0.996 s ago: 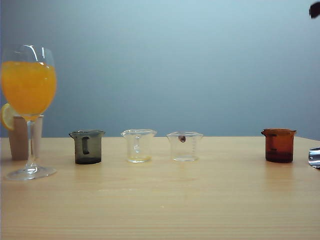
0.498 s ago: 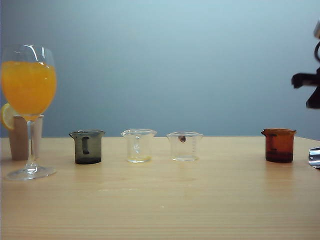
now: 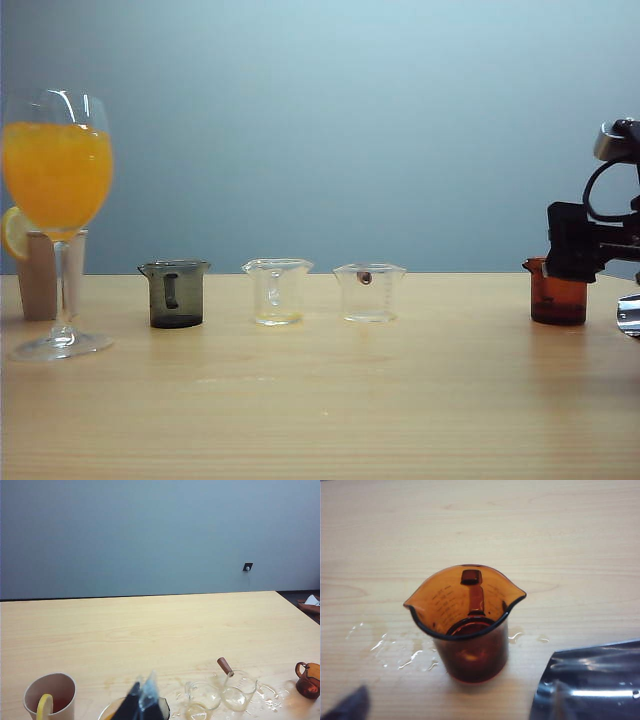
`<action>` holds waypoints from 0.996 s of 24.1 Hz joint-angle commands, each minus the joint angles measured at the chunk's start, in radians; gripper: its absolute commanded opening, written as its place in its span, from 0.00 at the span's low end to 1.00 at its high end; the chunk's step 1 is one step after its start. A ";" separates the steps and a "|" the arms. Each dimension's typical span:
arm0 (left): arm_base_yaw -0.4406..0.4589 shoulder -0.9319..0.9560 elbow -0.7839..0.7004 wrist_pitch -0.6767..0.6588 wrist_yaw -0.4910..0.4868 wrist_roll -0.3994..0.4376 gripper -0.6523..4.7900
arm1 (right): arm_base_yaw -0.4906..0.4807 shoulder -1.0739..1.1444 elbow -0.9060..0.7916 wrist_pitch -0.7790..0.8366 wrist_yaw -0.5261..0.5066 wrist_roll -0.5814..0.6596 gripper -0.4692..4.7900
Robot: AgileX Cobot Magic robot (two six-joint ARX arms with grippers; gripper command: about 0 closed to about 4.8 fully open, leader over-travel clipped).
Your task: Pick up the fourth measuring cup from the left, pour the grenadine inside into the goblet, and finally put the measuring cup back in its original place.
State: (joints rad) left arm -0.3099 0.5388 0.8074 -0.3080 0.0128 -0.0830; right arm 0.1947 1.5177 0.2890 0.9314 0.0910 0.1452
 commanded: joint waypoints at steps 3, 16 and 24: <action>0.000 -0.001 0.006 0.008 0.003 -0.003 0.11 | 0.000 0.051 0.045 0.045 0.001 0.001 0.92; 0.000 -0.001 0.006 0.009 0.002 -0.003 0.11 | 0.000 0.193 0.151 0.045 0.004 0.000 0.92; 0.000 -0.001 0.006 0.009 0.002 -0.003 0.11 | -0.002 0.236 0.188 0.044 -0.005 -0.018 0.92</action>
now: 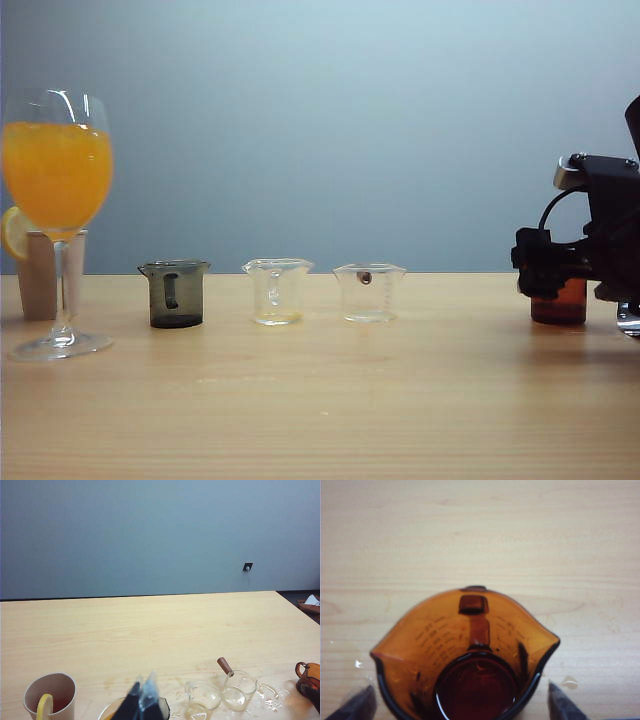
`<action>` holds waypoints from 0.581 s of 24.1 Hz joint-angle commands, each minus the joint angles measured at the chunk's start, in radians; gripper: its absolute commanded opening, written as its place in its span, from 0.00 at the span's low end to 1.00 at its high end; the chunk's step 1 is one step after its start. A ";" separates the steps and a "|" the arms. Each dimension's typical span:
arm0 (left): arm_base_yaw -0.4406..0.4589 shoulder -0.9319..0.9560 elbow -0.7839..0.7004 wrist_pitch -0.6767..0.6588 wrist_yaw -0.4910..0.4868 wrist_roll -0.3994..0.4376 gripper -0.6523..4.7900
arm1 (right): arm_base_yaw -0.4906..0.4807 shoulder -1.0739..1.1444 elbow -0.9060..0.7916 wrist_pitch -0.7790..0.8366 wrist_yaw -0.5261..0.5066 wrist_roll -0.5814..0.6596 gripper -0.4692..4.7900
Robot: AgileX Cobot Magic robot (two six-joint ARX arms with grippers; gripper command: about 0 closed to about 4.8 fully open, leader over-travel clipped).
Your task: Pick up the fourth measuring cup from the left, pour the grenadine inside into the goblet, and finally put the measuring cup back in its original place.
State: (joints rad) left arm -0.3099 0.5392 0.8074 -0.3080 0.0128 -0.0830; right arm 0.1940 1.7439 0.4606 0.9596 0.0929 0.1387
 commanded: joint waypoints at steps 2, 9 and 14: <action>0.000 -0.001 0.006 0.009 0.002 -0.003 0.11 | -0.001 0.016 0.026 0.014 -0.010 -0.012 0.92; 0.000 -0.001 0.006 0.009 0.002 -0.003 0.11 | -0.002 0.052 0.058 0.012 -0.010 -0.015 0.92; 0.000 -0.001 0.006 0.009 0.002 -0.003 0.11 | -0.007 0.079 0.068 0.012 -0.025 -0.015 0.92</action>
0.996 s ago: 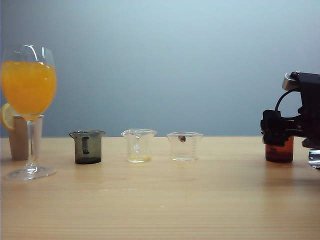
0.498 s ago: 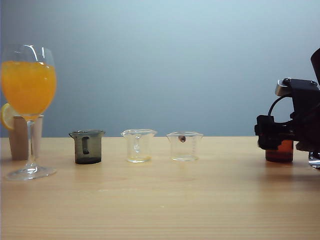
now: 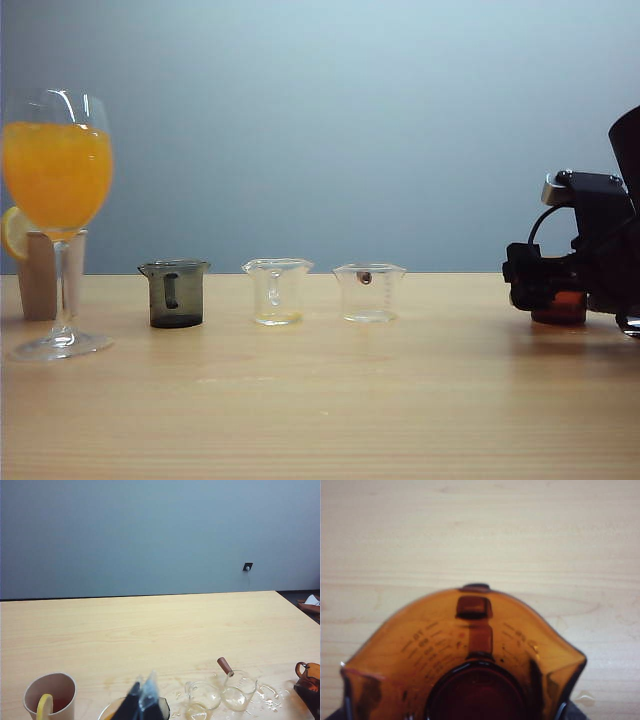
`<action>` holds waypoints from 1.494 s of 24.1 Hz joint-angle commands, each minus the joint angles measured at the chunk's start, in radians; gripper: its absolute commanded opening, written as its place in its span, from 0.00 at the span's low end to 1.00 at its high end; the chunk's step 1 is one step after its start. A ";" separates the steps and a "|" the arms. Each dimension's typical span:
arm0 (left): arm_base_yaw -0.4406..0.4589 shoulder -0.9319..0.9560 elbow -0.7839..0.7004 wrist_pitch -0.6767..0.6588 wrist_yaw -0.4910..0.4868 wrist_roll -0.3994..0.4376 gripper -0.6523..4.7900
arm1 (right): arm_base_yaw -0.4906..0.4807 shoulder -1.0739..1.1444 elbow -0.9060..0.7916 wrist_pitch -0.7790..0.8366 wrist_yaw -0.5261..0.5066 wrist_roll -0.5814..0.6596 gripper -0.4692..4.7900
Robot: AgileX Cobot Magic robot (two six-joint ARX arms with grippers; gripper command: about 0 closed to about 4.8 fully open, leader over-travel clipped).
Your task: Pick up the fourth measuring cup from the left, pour the grenadine inside into the goblet, and finally put the measuring cup back in its original place.
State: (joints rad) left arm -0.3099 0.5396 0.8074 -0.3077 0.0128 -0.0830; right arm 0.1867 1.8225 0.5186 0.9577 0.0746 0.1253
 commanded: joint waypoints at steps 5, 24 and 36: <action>0.000 -0.002 0.006 0.009 0.002 -0.003 0.11 | -0.007 0.005 0.010 0.021 -0.018 -0.002 0.92; 0.000 -0.002 0.006 0.008 -0.002 -0.003 0.11 | -0.038 0.048 0.043 0.057 -0.102 -0.002 0.92; 0.000 -0.002 0.006 0.008 -0.002 -0.003 0.11 | -0.038 0.048 0.045 0.057 -0.100 -0.002 0.67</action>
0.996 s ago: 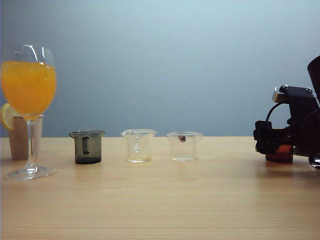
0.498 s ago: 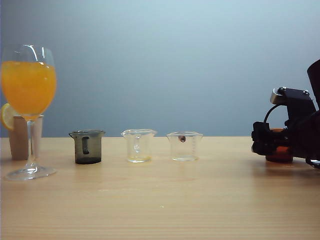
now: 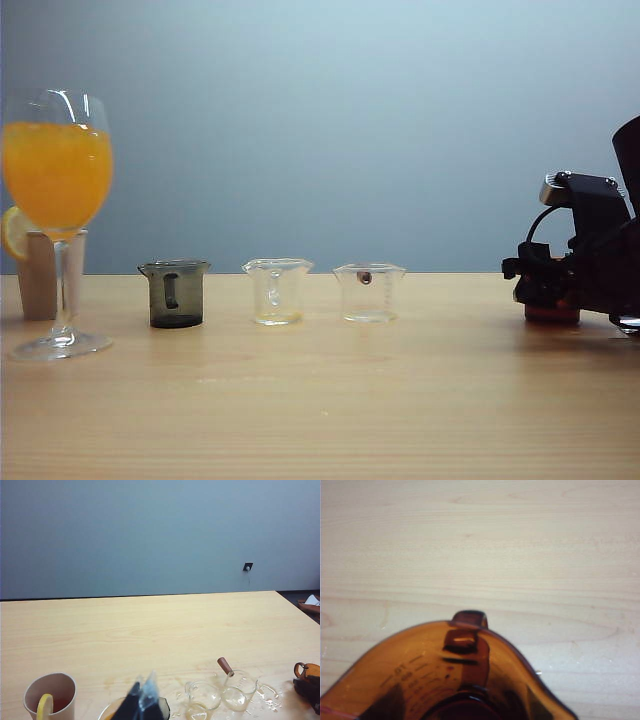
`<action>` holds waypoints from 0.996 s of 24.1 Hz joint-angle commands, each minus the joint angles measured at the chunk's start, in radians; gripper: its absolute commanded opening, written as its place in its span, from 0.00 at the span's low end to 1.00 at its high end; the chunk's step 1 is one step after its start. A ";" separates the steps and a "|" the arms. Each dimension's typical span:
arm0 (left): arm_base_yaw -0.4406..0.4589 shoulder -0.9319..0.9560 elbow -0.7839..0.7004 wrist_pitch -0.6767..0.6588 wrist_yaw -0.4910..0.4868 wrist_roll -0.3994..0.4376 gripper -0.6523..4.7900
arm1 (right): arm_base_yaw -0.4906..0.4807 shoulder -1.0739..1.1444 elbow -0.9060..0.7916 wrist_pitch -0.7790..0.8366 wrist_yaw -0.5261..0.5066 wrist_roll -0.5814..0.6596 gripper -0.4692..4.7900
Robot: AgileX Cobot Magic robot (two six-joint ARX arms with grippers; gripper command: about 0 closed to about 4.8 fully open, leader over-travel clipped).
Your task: Pick up the fourth measuring cup from the left, pour the grenadine inside into the goblet, and finally put the measuring cup back in its original place.
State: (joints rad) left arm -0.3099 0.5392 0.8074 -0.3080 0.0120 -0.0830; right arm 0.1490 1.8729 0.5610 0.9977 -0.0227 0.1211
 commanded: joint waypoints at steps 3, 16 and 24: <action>0.000 -0.001 0.006 0.009 -0.001 -0.003 0.11 | 0.000 -0.003 0.002 0.017 -0.002 0.002 0.66; 0.000 -0.001 0.005 0.009 -0.001 0.000 0.11 | 0.003 -0.006 0.002 0.053 -0.008 0.003 0.26; 0.000 -0.001 0.005 0.008 -0.001 0.000 0.11 | 0.004 -0.066 0.002 0.045 -0.036 0.003 0.18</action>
State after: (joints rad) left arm -0.3096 0.5392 0.8074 -0.3080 0.0120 -0.0826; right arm 0.1520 1.8278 0.5602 1.0168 -0.0505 0.1223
